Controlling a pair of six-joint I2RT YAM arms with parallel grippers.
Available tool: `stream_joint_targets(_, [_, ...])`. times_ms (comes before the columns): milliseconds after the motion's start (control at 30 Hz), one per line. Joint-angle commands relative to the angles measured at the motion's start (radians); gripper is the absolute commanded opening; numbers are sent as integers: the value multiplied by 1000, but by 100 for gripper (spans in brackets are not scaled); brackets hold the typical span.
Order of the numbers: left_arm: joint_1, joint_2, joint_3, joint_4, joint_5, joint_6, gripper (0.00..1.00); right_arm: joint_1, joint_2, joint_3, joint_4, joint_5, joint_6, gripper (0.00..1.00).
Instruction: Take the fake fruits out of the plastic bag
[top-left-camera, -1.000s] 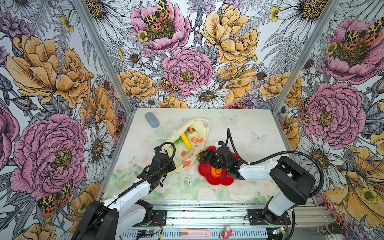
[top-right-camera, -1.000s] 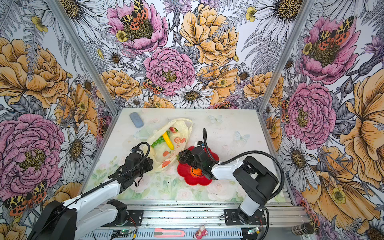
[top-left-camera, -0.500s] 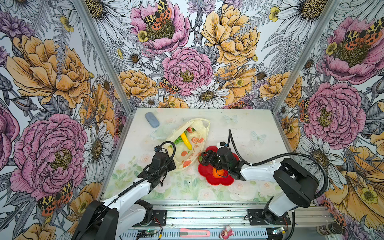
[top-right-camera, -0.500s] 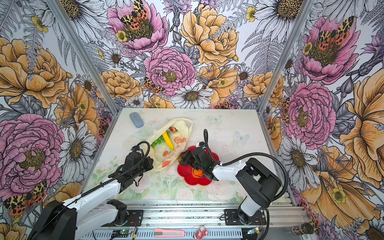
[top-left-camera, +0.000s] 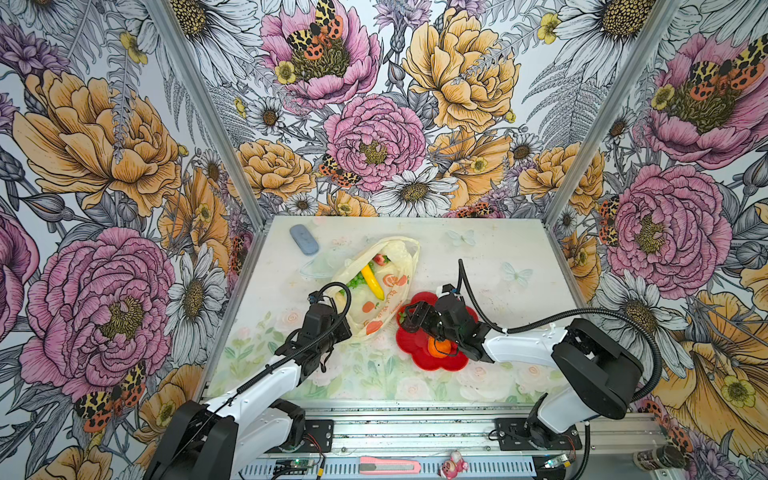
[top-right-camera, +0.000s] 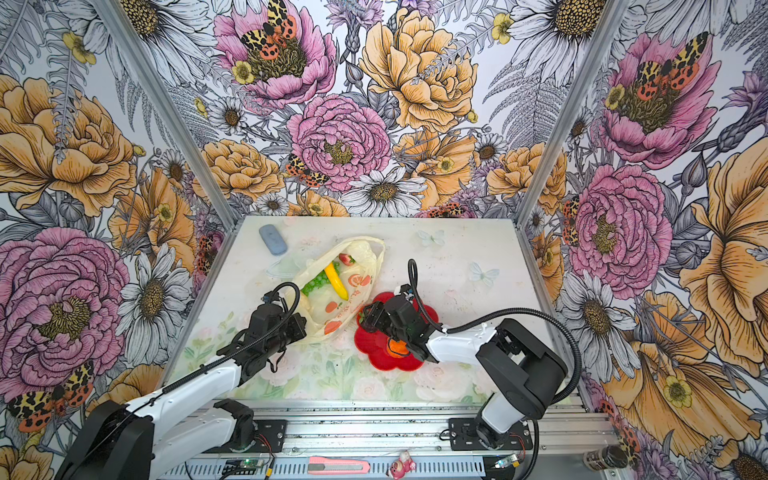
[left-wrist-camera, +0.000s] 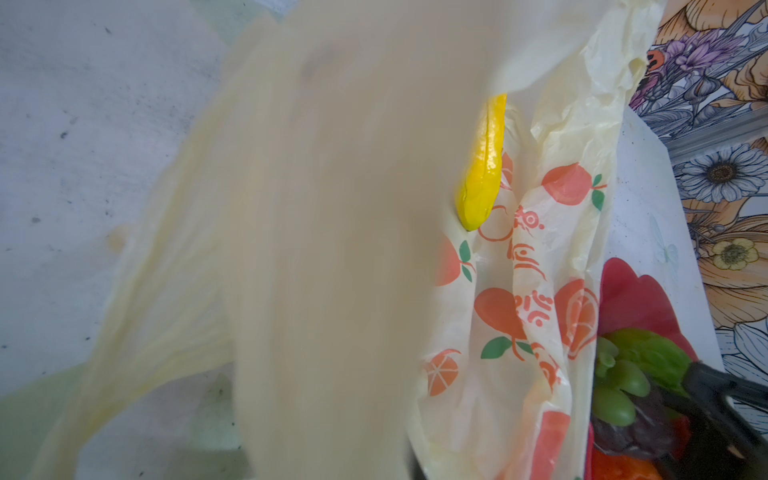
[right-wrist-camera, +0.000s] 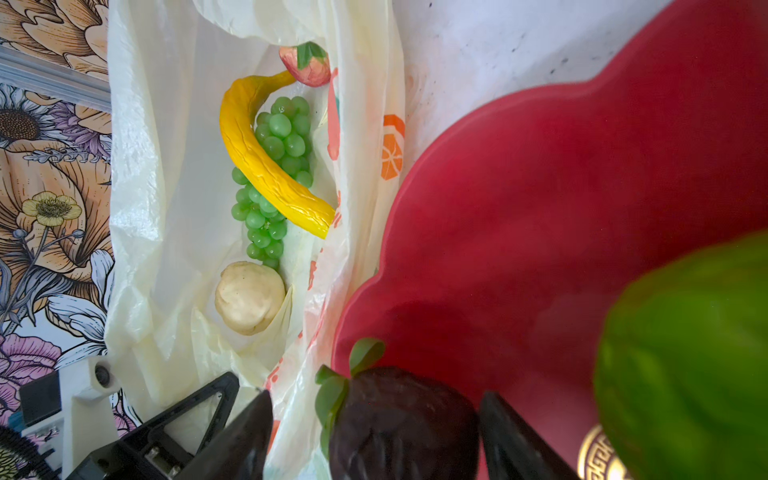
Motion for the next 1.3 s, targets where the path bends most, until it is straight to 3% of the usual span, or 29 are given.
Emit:
stream_joint_targets(0, [7, 1, 16, 3, -14, 6, 0, 3, -17, 7, -31, 43, -35, 81])
stream_joint_targets(567, [7, -2, 12, 4, -13, 6, 0, 18, 76, 81, -5, 63, -79, 84])
stream_joint_targets(1267, [8, -5, 11, 4, -15, 9, 0, 99, -40, 20, -15, 304, -38, 89])
